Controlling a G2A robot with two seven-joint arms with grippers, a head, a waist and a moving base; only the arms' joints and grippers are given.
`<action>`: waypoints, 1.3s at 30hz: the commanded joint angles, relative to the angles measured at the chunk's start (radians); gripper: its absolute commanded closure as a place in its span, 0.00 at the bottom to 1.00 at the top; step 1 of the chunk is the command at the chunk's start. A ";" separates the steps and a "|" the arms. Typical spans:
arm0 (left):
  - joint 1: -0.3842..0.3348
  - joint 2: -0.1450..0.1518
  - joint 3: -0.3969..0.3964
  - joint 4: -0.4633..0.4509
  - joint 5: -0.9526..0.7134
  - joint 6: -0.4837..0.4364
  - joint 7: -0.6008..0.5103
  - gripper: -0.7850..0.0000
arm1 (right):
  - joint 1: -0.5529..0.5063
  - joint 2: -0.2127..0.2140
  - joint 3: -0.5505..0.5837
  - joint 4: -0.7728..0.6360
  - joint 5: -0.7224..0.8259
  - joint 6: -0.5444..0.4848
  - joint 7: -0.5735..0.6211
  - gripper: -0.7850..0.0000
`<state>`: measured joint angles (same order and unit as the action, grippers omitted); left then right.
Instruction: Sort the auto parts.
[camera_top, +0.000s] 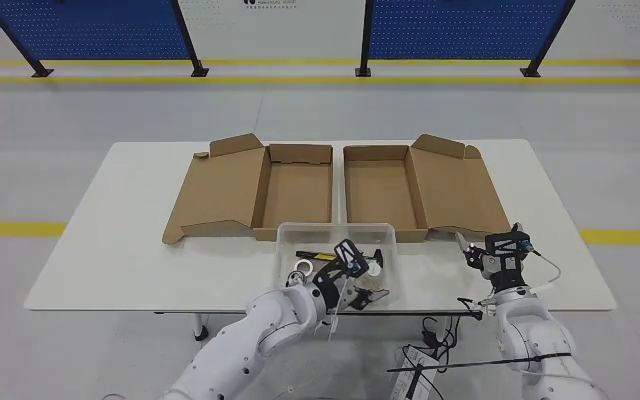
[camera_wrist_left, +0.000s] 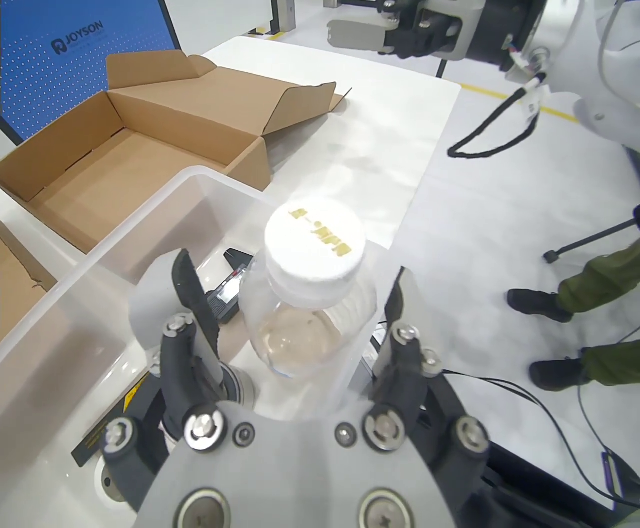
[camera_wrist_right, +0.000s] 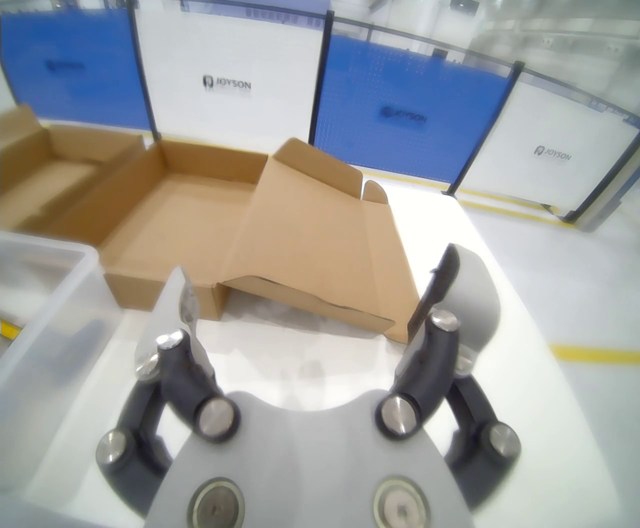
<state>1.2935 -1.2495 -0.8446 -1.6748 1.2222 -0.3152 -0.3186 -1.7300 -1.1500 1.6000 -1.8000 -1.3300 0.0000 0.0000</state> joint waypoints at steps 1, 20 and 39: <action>-0.001 -0.001 0.000 0.005 0.004 0.004 0.005 0.53 | 0.000 0.000 0.000 0.000 0.000 0.000 0.000 0.00; 0.012 0.002 -0.055 -0.066 -0.021 0.023 0.021 1.00 | 0.000 0.000 0.000 0.000 0.000 0.000 0.000 0.00; 0.054 0.028 -0.303 -0.281 -0.183 0.056 -0.054 1.00 | 0.000 0.000 0.000 0.000 0.000 0.000 0.000 0.00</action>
<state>1.3412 -1.2247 -1.1266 -1.9471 1.0447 -0.2530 -0.3642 -1.7300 -1.1500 1.6000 -1.8000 -1.3300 0.0000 0.0000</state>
